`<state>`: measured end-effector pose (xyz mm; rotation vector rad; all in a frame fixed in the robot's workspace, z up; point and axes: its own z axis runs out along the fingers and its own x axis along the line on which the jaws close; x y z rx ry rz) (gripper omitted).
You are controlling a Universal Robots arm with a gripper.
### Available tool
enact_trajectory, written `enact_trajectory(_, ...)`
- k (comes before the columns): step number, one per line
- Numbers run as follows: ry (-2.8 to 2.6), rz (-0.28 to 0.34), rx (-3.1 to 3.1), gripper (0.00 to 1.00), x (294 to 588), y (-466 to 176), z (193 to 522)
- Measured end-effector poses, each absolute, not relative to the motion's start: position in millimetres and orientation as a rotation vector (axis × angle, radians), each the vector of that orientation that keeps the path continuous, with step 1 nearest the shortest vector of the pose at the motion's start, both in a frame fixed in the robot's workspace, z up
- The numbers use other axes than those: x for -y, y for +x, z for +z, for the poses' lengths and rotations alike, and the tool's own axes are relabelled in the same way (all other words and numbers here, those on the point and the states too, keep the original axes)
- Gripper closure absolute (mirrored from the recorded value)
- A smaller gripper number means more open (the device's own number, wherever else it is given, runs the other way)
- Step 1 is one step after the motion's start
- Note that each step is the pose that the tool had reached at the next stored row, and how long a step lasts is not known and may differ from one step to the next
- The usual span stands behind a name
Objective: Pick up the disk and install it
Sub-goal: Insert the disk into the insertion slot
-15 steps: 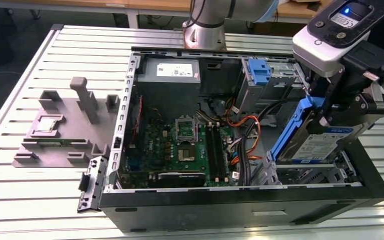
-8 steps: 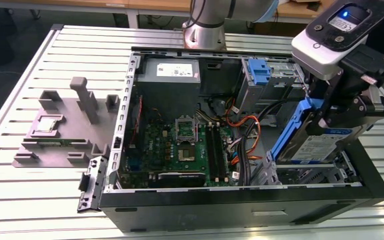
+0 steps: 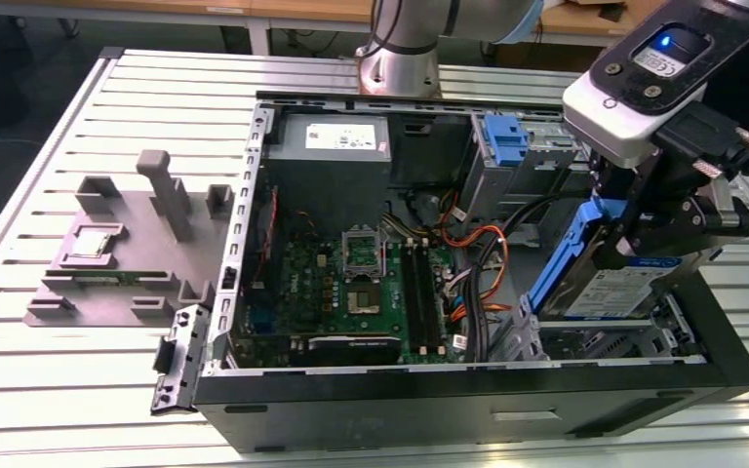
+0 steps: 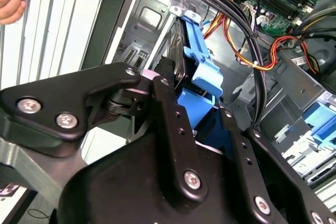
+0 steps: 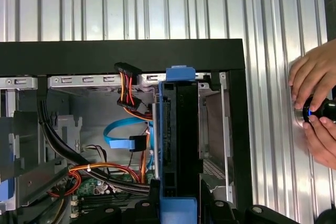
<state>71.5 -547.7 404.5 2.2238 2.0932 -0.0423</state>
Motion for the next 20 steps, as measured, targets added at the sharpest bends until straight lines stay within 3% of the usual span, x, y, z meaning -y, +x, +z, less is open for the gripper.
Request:
enact_trajectory(13, 2.224, -0.042, -2.093, 0.63, 551.5, 71.4, 383.5)
enact_trajectory(17, 2.224, -0.042, -2.093, 0.62, 552.3, 71.4, 379.1)
enact_trajectory(18, 2.224, -0.043, -2.093, 0.56, 552.2, 71.4, 379.2)
enact_trajectory(20, 2.224, -0.043, -2.093, 0.58, 552.3, 71.4, 379.2)
